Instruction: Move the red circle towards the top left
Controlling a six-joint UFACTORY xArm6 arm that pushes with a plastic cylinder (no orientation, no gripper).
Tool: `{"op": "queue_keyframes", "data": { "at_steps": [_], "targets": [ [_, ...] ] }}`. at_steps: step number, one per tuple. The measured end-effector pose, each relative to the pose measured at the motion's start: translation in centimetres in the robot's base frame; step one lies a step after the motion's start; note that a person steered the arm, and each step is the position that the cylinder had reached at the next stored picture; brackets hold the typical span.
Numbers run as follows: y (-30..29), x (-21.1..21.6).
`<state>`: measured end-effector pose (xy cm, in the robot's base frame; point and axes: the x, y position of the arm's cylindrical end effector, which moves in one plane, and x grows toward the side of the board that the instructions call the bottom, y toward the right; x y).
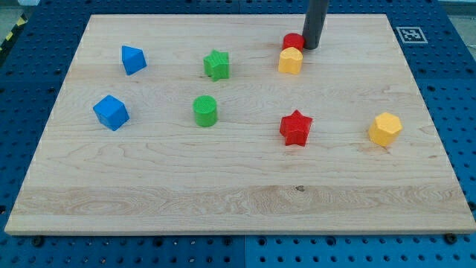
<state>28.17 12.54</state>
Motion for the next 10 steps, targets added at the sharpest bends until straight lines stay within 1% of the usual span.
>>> {"op": "queue_keyframes", "data": {
  "at_steps": [1,2,3,4,5,8,9,10],
  "targets": [
    [3.4,2.1],
    [2.9,3.5],
    [-2.3,-0.1],
    [-9.9,-2.2],
    [-12.6,-2.5],
    [-8.4,1.1],
    [-13.7,-0.2],
    [-21.5,-2.4]
  ]
}}
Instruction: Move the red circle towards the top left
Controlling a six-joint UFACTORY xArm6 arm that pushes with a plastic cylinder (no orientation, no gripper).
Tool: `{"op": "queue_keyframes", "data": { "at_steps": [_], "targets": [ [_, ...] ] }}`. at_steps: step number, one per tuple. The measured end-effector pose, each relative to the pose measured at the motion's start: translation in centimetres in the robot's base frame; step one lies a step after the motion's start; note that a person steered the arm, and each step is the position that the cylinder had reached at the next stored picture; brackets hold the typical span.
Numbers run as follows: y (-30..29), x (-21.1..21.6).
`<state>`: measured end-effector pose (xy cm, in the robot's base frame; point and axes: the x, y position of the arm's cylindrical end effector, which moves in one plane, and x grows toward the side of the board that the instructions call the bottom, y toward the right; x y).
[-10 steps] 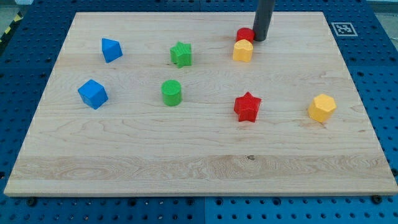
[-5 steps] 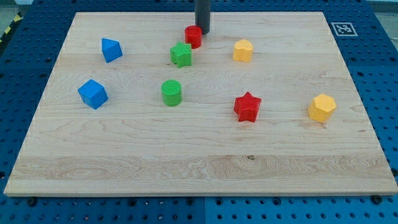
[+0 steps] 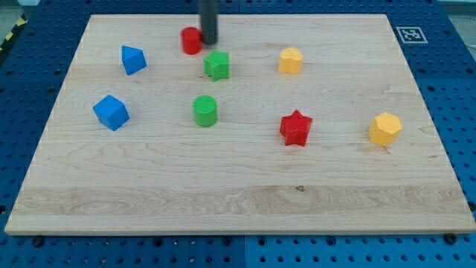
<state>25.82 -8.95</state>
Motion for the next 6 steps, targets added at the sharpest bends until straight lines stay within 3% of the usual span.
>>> {"op": "queue_keyframes", "data": {
  "at_steps": [3,6],
  "targets": [
    [3.1,2.6],
    [-7.4,0.0]
  ]
}}
